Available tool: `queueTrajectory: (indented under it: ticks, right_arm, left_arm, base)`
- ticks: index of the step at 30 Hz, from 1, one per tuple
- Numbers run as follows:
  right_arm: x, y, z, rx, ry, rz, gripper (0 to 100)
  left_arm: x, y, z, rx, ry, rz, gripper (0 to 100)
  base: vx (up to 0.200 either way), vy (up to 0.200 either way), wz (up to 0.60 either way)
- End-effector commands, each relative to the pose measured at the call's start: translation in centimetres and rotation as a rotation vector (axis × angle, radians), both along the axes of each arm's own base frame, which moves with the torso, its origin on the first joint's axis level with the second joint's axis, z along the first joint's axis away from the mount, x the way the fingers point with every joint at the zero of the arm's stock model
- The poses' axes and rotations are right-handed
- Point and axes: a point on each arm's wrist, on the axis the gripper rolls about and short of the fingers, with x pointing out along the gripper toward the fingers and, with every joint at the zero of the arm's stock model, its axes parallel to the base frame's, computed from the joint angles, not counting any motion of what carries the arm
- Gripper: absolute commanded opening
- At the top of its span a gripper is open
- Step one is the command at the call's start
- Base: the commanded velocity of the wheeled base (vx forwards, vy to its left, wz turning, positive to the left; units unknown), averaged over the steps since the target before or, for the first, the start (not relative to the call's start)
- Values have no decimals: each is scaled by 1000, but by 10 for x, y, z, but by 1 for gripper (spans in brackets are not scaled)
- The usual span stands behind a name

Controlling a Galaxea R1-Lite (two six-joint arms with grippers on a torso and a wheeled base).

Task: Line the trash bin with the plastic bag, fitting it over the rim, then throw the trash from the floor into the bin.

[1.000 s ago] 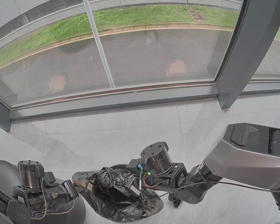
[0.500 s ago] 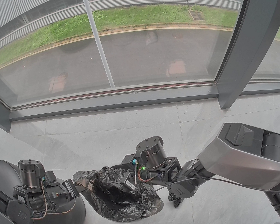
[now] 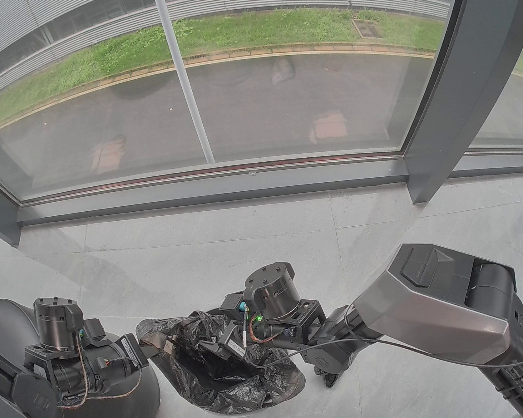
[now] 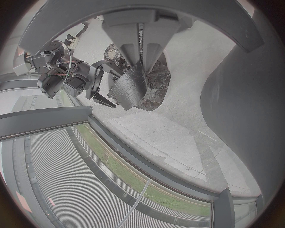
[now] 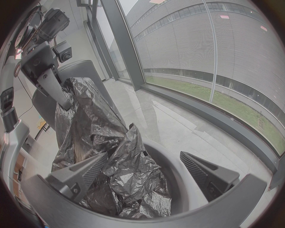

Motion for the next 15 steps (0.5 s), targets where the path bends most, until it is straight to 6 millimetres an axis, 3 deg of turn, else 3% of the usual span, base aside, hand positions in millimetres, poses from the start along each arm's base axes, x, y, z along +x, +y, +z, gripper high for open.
queueTrajectory:
  ticks: [1,2,12,15]
  right_arm:
    - [0,1,-6,-8,6,1,100]
    - [-1,0,-6,-9,7,1,0]
    - [-3,-3,-6,-16,14,-6,0]
    - [-5,-4,3,-9,6,-9,0]
  left_arm:
    - [1,0,0,-1,-2,-1,0]
    - [1,0,1,0,-4,2,0]
    - [1,0,1,-4,-2,2,0]
    - [1,0,1,-7,-2,5,0]
  base:
    - [0,0,0]
    - [0,0,0]
    - [0,0,0]
    - [0,0,0]
